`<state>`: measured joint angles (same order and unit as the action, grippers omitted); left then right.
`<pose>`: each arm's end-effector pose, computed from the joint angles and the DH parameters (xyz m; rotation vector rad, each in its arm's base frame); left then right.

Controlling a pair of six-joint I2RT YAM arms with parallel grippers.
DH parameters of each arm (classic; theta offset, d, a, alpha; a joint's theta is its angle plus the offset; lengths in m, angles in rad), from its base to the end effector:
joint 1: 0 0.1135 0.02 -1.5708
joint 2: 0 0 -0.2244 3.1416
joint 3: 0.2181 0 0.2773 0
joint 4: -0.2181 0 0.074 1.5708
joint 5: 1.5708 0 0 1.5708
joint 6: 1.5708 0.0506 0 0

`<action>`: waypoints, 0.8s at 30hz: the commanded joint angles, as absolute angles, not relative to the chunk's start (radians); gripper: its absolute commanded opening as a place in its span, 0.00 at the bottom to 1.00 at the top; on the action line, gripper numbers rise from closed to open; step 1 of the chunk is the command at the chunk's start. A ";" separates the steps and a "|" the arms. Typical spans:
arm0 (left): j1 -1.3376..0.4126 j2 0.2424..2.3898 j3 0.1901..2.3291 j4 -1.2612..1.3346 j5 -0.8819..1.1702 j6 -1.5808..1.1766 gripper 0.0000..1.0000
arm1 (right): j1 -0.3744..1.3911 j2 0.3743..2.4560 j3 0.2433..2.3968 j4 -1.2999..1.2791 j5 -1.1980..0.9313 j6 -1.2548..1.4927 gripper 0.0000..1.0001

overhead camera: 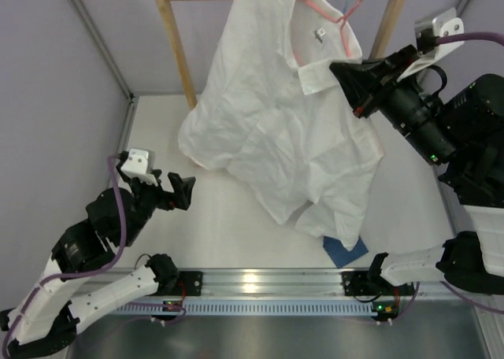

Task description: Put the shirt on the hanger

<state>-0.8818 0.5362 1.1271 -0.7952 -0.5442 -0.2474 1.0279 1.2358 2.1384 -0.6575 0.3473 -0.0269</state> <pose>0.1050 -0.0863 0.4050 0.1647 1.7499 -0.3426 0.1102 0.1493 0.6046 -0.4122 1.3031 0.6145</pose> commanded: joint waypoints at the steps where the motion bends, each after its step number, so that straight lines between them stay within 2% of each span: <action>1: -0.882 0.457 1.072 -0.714 -0.606 -0.232 0.98 | 1.037 1.321 2.198 -0.552 0.431 -0.141 0.00; 2: -0.882 0.431 1.021 -0.689 -0.609 -0.239 0.98 | 1.037 1.327 2.171 -0.552 0.431 -0.130 0.00; 6: -0.876 0.368 0.893 -0.563 -0.646 -0.264 0.98 | 1.035 1.292 1.840 -0.457 0.480 -0.026 0.00; 11: -0.784 0.350 0.885 -0.563 -0.718 -0.278 0.98 | 1.035 1.310 1.692 -0.445 0.460 0.208 0.00; 14: -0.718 0.357 0.876 -0.557 -0.749 -0.290 0.98 | 1.025 1.383 1.767 -0.506 0.498 0.245 0.00; 17: -0.608 0.412 0.871 -0.557 -0.738 -0.290 0.98 | 0.973 1.546 2.018 -0.647 0.480 0.252 0.00; 18: -0.576 0.431 0.868 -0.557 -0.685 -0.288 0.98 | 0.960 1.630 2.155 -0.681 0.482 0.253 0.00; 21: -0.421 0.489 0.854 -0.551 -0.562 -0.288 0.98 | 0.896 1.739 2.329 -0.745 0.442 0.290 0.00; 24: -0.266 0.529 0.835 -0.535 -0.477 -0.285 0.98 | 0.853 1.782 2.384 -0.747 0.422 0.317 0.00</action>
